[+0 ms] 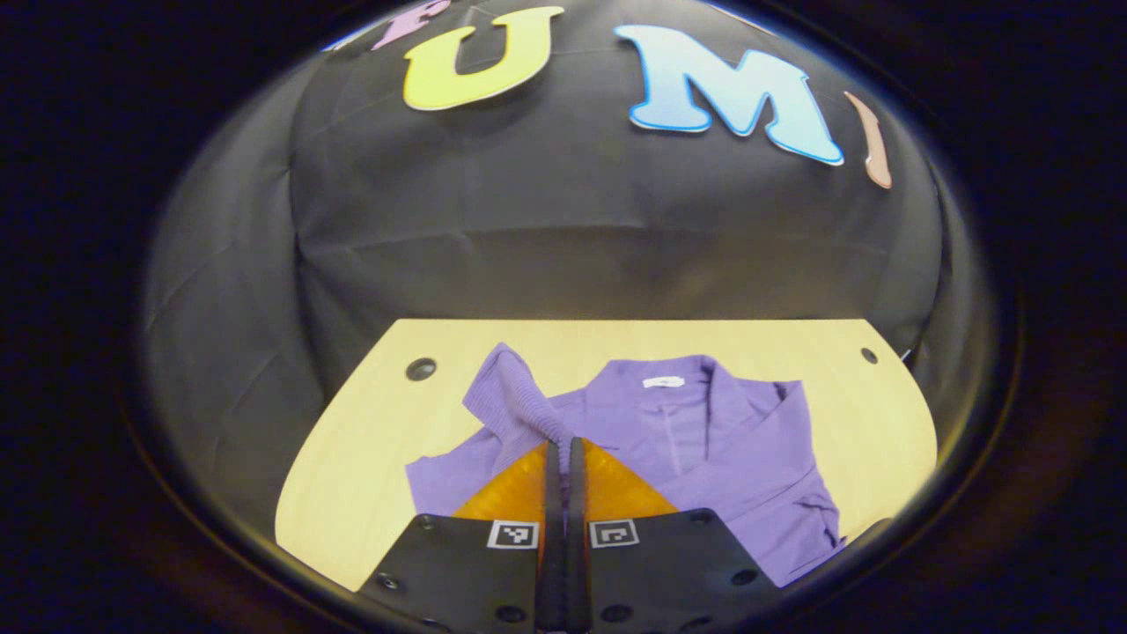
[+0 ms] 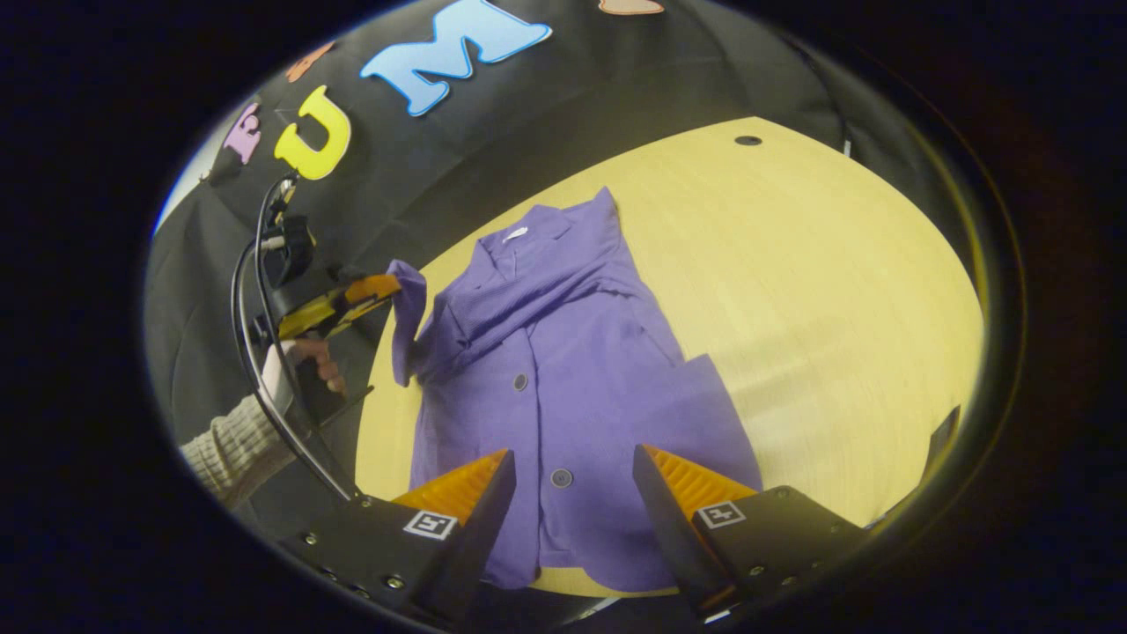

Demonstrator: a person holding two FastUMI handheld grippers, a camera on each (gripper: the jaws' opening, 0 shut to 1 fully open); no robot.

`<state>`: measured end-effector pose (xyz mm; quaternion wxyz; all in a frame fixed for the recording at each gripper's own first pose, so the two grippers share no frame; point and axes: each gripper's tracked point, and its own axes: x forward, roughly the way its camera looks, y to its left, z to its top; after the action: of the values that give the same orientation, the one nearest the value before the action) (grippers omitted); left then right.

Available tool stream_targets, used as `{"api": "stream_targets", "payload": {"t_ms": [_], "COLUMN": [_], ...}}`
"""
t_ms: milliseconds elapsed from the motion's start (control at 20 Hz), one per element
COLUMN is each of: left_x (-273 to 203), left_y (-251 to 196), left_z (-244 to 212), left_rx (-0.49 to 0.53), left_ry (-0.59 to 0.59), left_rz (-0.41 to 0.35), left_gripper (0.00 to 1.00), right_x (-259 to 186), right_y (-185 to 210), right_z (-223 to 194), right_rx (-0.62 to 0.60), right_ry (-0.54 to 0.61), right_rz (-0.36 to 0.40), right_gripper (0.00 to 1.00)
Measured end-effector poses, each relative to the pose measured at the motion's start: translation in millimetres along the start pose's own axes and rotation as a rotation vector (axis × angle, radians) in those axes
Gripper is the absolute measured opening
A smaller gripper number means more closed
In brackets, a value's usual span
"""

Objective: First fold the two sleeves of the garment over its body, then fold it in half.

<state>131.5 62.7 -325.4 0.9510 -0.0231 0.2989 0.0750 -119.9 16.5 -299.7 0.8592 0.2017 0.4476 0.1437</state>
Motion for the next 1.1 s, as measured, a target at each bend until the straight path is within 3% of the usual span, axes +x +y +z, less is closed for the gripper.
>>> {"api": "stream_targets", "payload": {"t_ms": [600, 800, 1000, 1100], "left_x": [12, 16, 29, 30], "left_y": [-173, -201, -210, -215], "left_z": [3, -13, -40, -57], "left_rx": [0.094, 0.119, 0.186, 0.185], "left_ry": [0.021, 0.057, 0.13, 0.187], "left_rz": [-0.267, -0.317, -0.303, -0.331], "left_gripper": [0.07, 0.07, 0.07, 0.07], "right_x": [-10, -16, -19, -20], "right_y": [-29, -40, -47, -49], "right_z": [7, 9, 8, 8], "right_rx": [0.058, 0.076, 0.105, 0.109], "right_ry": [-0.016, -0.02, -0.023, -0.02], "right_rz": [-0.034, -0.053, -0.066, -0.068], "right_gripper": [0.83, 0.83, 0.83, 0.83]}}
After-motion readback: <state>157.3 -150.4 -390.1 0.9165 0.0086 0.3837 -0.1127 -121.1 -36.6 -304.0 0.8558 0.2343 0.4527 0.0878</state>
